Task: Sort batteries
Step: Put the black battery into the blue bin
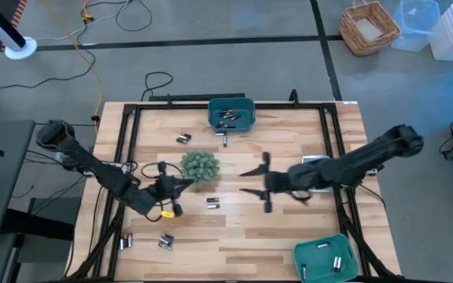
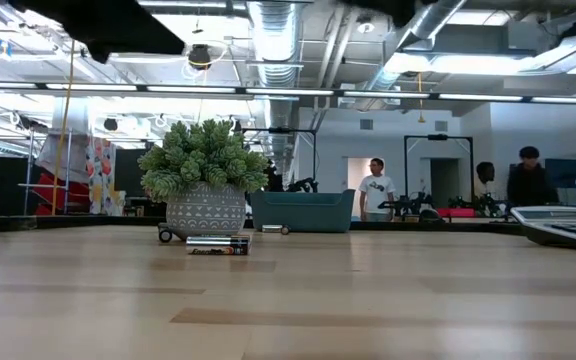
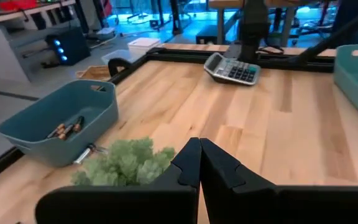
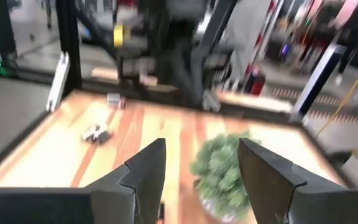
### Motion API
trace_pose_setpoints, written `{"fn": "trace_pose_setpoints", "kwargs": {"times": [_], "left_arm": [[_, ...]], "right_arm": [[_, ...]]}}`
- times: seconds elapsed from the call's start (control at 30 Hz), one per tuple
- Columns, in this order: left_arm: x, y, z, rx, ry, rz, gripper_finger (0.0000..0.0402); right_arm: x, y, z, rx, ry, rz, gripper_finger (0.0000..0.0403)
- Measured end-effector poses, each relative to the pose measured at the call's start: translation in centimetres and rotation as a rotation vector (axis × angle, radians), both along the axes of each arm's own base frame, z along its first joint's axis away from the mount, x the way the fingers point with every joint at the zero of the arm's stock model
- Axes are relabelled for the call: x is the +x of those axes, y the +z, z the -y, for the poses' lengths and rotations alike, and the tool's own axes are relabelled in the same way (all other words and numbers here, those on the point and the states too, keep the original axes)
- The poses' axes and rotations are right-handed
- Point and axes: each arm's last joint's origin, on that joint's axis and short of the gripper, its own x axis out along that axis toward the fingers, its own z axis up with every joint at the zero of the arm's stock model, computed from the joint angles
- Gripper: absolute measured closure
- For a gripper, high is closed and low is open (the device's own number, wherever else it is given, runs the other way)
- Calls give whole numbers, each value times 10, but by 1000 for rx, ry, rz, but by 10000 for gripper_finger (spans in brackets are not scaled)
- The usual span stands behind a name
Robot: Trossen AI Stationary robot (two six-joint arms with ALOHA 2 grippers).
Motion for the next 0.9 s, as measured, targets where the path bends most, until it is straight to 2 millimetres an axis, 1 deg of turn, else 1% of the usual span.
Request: {"fn": "trace_pose_setpoints", "kwargs": {"times": [0.1, 0.23, 0.37, 0.5, 0.67, 0.8, 0.9], "left_arm": [[-14, 1, -1, -22, -25, 25, 401], [-32, -6, -4, -28, 4, 55, 401], [-42, -12, -9, -48, 2, 70, 401], [-47, -11, -12, -53, 4, 79, 401], [-47, -11, -12, -45, 0, 76, 401], [-47, -11, -12, -44, -3, 72, 401], [-48, -12, -13, -39, -3, 66, 401]], "right_arm": [[24, -29, -1, 6, -5, -102, 188], [50, -68, 3, 42, -4, -226, 188], [73, -101, 11, 104, 19, -287, 188], [92, -122, 14, 151, 64, -316, 188], [107, -150, 13, 154, 64, -387, 188], [114, -161, 15, 163, 68, -409, 188], [118, -164, 18, 170, 61, -409, 188]]}}
